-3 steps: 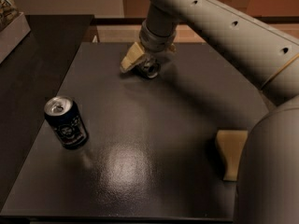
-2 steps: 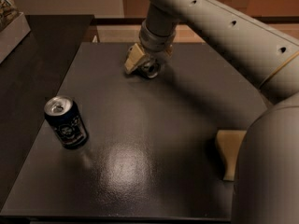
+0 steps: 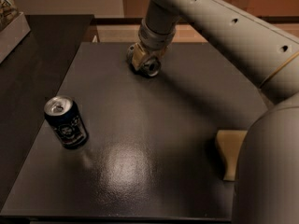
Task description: Place 7up can upright
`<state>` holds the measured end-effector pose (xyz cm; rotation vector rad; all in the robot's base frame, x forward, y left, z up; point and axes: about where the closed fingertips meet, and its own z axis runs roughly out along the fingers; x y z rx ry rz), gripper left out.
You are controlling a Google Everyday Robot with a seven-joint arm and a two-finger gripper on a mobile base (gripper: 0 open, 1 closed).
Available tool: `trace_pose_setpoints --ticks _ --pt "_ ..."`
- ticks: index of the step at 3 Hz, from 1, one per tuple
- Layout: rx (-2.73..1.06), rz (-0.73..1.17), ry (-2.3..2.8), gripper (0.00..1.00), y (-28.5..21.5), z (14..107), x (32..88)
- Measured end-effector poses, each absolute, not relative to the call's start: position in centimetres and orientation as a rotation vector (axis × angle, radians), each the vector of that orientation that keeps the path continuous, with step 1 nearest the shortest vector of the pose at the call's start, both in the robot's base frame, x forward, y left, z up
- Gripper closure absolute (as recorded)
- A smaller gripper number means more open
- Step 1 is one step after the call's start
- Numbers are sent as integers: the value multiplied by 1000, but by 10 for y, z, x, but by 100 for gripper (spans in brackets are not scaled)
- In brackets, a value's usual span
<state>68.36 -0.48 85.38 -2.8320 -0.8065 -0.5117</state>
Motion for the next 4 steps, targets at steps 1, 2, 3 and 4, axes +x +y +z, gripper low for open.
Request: trace_pose_setpoints --ticks 1,2,3,4 --pt "-2805 -520 -761 88 -2 864 676" --pt "-2764 -541 -623 100 3 887 664" --pt "-2720 -557 -408 100 12 910 649" --pt "-2702 -537 -171 100 18 929 644"
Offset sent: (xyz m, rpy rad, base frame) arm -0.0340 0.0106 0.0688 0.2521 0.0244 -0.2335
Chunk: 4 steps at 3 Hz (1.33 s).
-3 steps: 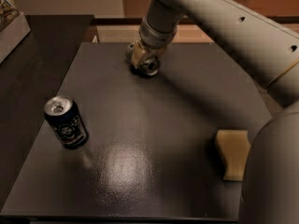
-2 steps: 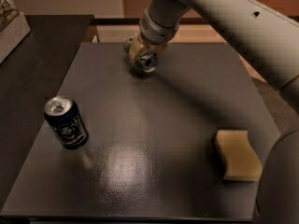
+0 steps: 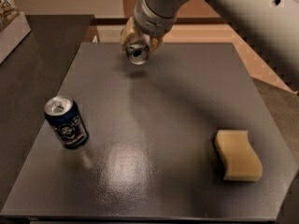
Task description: Place 7up can upright
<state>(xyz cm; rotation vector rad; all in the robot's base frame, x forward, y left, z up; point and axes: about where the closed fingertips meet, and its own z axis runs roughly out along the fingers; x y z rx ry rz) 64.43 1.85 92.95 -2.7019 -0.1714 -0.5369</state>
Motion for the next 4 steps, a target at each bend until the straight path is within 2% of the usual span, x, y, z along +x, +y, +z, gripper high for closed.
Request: trace_pose_setpoints --ticks 4 --pt "-2411 -555 681 100 36 984 631"
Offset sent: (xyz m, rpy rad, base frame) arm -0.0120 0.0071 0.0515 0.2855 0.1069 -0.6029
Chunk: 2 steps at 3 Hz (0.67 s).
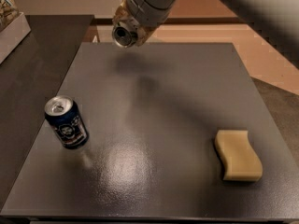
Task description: Place 7up can upright
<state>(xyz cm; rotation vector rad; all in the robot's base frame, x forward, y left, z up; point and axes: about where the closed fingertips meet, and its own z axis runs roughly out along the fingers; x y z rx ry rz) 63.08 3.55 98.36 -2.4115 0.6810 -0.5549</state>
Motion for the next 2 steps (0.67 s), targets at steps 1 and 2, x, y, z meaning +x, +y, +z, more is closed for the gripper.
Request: trace_pose_setpoints --ticks 1,2 --pt "-2367 -516 785 100 37 983 630" --pt "-2367 -516 785 100 37 983 630"
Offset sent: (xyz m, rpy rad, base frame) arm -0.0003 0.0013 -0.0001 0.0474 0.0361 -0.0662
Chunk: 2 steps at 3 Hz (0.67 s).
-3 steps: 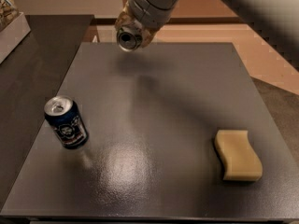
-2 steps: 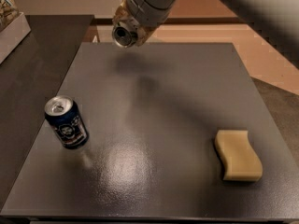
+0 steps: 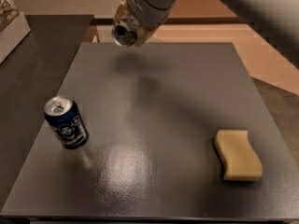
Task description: Place 7up can upright
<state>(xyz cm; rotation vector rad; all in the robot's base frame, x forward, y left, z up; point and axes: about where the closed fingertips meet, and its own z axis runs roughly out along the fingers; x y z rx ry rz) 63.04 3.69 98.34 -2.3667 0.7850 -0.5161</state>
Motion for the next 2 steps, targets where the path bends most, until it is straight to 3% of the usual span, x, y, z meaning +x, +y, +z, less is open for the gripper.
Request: trace_pose_setpoints --ticks 2 --pt "-2314 -231 932 100 16 976 638"
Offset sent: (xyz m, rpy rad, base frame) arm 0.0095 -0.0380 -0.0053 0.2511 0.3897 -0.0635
